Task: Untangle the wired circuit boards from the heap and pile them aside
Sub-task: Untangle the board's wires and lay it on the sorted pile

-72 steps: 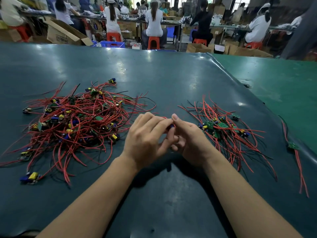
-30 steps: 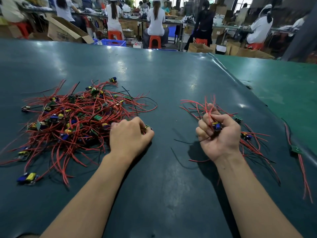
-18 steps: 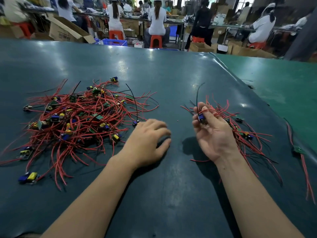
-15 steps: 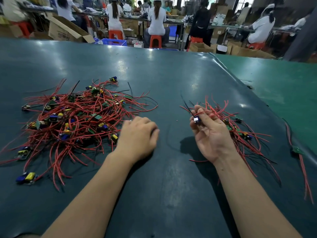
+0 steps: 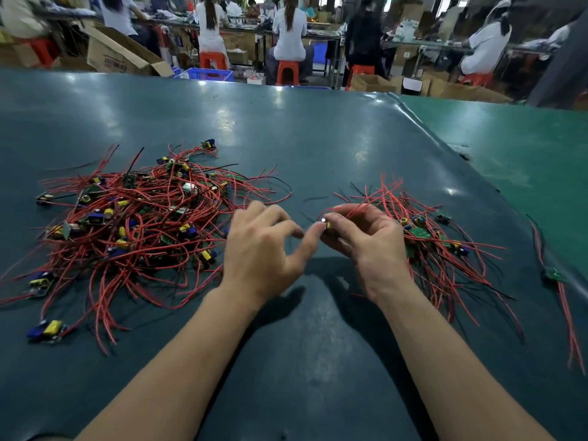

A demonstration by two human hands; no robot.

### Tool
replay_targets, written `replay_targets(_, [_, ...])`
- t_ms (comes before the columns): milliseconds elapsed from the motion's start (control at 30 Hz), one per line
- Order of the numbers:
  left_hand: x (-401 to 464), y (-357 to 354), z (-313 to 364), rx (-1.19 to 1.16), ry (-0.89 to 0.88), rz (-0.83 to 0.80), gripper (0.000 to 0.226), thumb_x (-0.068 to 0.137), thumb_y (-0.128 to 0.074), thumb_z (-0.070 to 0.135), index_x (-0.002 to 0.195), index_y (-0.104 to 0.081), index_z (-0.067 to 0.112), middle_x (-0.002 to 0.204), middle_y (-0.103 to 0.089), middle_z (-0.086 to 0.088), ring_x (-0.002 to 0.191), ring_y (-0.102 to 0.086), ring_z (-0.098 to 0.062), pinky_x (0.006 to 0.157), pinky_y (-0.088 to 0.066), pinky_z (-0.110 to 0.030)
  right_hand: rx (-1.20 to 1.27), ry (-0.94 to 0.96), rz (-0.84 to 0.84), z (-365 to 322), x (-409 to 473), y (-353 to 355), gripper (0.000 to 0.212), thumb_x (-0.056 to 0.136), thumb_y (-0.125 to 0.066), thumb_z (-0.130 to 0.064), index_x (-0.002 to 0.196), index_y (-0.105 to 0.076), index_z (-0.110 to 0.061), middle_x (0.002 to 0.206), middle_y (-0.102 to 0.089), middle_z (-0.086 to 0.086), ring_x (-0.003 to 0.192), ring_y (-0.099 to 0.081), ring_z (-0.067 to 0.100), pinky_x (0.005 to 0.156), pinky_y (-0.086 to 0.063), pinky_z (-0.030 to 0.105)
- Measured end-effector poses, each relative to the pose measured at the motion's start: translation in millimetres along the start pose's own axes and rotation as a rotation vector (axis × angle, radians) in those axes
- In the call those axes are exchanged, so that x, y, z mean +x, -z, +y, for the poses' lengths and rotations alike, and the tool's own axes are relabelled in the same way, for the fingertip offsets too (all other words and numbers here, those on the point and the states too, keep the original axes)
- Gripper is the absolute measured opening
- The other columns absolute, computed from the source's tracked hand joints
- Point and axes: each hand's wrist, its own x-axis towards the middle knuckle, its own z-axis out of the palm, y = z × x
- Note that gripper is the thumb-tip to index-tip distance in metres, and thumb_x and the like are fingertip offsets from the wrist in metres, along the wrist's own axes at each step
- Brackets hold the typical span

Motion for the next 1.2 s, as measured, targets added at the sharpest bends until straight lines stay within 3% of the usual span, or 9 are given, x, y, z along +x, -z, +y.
replay_targets(100, [-2.3, -4.7, 1.6, -0.202, 0.188, -0.266, 0.054, 0.092, -0.045, 0.059, 0.105, -0.072, 0.014, 0.090, -0.068, 0.000, 0.083, -0.062, -0.022, 0.079, -0.049, -0.039, -0.005, 0.033, -0.027, 2.5, -1.7, -1.4, 0.013, 0.086, -0.065, 0.003, 0.084, -0.070, -0.008, 0.078, -0.074, 0.006, 0.074, -0.070, 0.015, 0.068, -0.058, 0.026])
replay_targets(233, [-4.2, -8.1, 0.3, -0.538, 0.241, -0.153, 0.020, 0.088, -0.070, 0.022, 0.107, -0.071, 0.014, 0.083, -0.069, 0.005, 0.065, -0.062, -0.015, 0.065, -0.050, -0.024, -0.115, 0.062, -0.120, 7.3, -2.5, -3.9, 0.019, 0.094, -0.056, 0.004, 0.097, -0.072, -0.006, 0.091, -0.076, 0.005, 0.086, -0.072, 0.017, 0.079, -0.056, 0.024])
replay_targets(367, [-2.7, -8.5, 6.2, -0.842, 0.430, -0.127, 0.011, 0.087, -0.072, 0.008, 0.096, -0.067, 0.010, 0.082, -0.073, -0.005, 0.067, -0.070, -0.025, 0.066, -0.058, -0.032, -0.214, 0.106, -0.133, 8.7, -4.5, -7.0, 0.022, 0.093, -0.059, 0.003, 0.107, -0.071, -0.010, 0.093, -0.076, -0.004, 0.091, -0.071, 0.010, 0.084, -0.057, 0.024])
replay_targets(433, [-0.1, -8.6, 6.0, -0.971, 0.502, -0.101, 0.006, 0.088, -0.068, 0.002, 0.093, -0.064, 0.001, 0.078, -0.072, -0.008, 0.066, -0.072, -0.023, 0.064, -0.058, -0.029, -0.263, 0.132, -0.094, 8.1, -3.9, -6.0, 0.018, 0.092, -0.063, -0.002, 0.101, -0.073, -0.014, 0.095, -0.076, -0.003, 0.094, -0.071, 0.015, 0.086, -0.059, 0.036])
replay_targets(500, [2.7, -7.0, 5.9, -1.101, 0.602, -0.064, 0.002, 0.090, -0.064, -0.002, 0.091, -0.063, -0.002, 0.073, -0.072, -0.005, 0.063, -0.071, -0.021, 0.062, -0.058, -0.026, -0.238, 0.138, -0.029, 6.2, -3.6, -4.8, 0.013, 0.091, -0.066, -0.007, 0.091, -0.076, -0.014, 0.094, -0.075, 0.006, 0.092, -0.072, 0.024, 0.077, -0.060, 0.043])
replay_targets(667, [9.9, -3.6, 8.1, -1.418, 0.857, -0.033, 0.013, 0.094, -0.057, 0.005, 0.081, -0.060, 0.009, 0.075, -0.073, -0.006, 0.061, -0.071, -0.018, 0.059, -0.056, -0.024, 0.018, -0.024, 0.078, -1.5, -3.6, -5.5, 0.022, 0.092, -0.064, -0.012, 0.076, -0.079, -0.017, 0.083, -0.075, 0.004, 0.067, -0.070, 0.017, 0.048, -0.052, 0.024])
replay_targets(833, [12.6, -2.4, 4.8, -1.491, 0.921, 0.045, 0.021, 0.097, -0.056, 0.016, 0.079, -0.066, 0.012, 0.076, -0.074, -0.006, 0.067, -0.072, -0.019, 0.063, -0.057, -0.023, 0.166, -0.110, 0.053, -5.2, -0.6, 1.5, 0.020, 0.089, -0.064, -0.008, 0.076, -0.077, -0.016, 0.084, -0.074, 0.005, 0.065, -0.069, 0.016, 0.046, -0.048, 0.022])
replay_targets(1033, [14.0, -1.0, -2.2, -1.560, 0.966, 0.083, 0.021, 0.099, -0.051, 0.024, 0.088, -0.066, 0.014, 0.082, -0.073, -0.004, 0.074, -0.071, -0.015, 0.063, -0.056, -0.025, 0.073, -0.147, -0.297, -6.4, -1.1, 10.7, 0.029, 0.057, -0.053, -0.004, 0.072, -0.078, -0.007, 0.086, -0.074, 0.014, 0.068, -0.067, 0.021, 0.049, -0.047, 0.024])
replay_targets(1200, [13.8, 0.1, -5.5, -1.504, 0.965, 0.001, 0.023, 0.096, -0.056, 0.026, 0.089, -0.069, 0.009, 0.058, -0.054, 0.000, 0.050, -0.048, -0.012, 0.053, -0.042, -0.024, 0.228, -0.227, -0.186, -11.2, 3.6, 15.9, 0.036, 0.056, -0.039, -0.011, 0.062, -0.074, -0.011, 0.072, -0.071, 0.008, 0.062, -0.061, 0.019, 0.048, -0.038, 0.020])
